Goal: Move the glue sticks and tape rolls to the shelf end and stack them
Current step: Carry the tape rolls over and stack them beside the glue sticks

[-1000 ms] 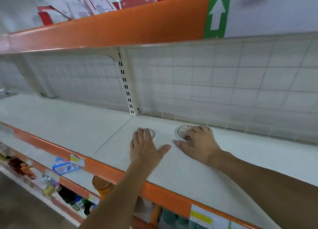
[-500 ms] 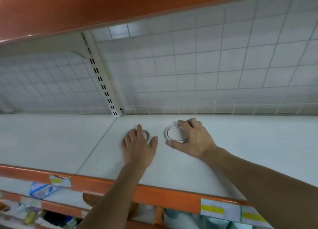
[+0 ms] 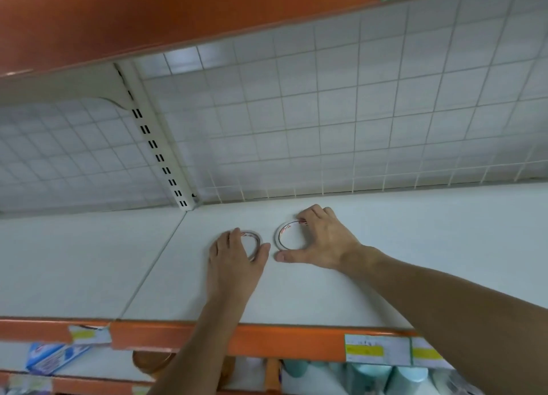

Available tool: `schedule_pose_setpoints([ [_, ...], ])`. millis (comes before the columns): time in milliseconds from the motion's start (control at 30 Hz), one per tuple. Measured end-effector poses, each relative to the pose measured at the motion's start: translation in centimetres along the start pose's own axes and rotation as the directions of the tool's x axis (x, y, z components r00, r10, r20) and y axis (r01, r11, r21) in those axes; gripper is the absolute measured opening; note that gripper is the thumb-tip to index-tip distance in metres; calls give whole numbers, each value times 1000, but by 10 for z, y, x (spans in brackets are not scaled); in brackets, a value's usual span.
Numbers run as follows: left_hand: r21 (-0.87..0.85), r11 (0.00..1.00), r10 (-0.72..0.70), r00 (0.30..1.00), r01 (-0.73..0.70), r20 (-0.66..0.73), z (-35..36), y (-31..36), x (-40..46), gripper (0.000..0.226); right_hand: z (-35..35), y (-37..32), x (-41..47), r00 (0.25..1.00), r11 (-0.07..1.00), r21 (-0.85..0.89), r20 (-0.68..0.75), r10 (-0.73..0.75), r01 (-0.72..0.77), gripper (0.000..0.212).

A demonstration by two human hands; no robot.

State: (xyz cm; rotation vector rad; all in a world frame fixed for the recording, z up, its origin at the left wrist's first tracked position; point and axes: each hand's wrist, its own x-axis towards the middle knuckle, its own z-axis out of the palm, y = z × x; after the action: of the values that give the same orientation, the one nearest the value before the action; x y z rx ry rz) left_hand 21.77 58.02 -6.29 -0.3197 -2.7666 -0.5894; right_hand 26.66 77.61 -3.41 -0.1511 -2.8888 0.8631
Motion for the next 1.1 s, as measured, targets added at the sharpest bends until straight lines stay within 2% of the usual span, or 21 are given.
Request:
schedule_pose_setpoints([
  [67,-32,999,-6,1000,6,-8,-2,2,-1,79,-2,-1,-2,999,998,46,-5,34,-34,98],
  [167,-63,998,-20,1000,19,-12,-3,3,-2,81,-8,-4,-6,997,997,19,33,72,-73,97],
  [333,-74,997,-13,1000,14,9,-10,2,-1,87,-24,-13,-11,981,978,-175,135,138,-113,96],
  [500,-44,999,2,987,5,161,-26,14,5,93,-41,-17,-20,956,937,-327,215,200,-123,94],
  [600,-21,999,53,964,-49,261,-33,32,5,94,-48,-14,-28,956,908,-410,221,194,-89,85],
  [700,-12,993,119,945,-121,305,-35,56,0,91,-67,-5,-42,959,886,-458,214,187,-71,78],
  [1100,-137,915,402,835,-379,376,-19,212,-35,92,-162,85,-135,940,877,-391,76,334,-280,84],
])
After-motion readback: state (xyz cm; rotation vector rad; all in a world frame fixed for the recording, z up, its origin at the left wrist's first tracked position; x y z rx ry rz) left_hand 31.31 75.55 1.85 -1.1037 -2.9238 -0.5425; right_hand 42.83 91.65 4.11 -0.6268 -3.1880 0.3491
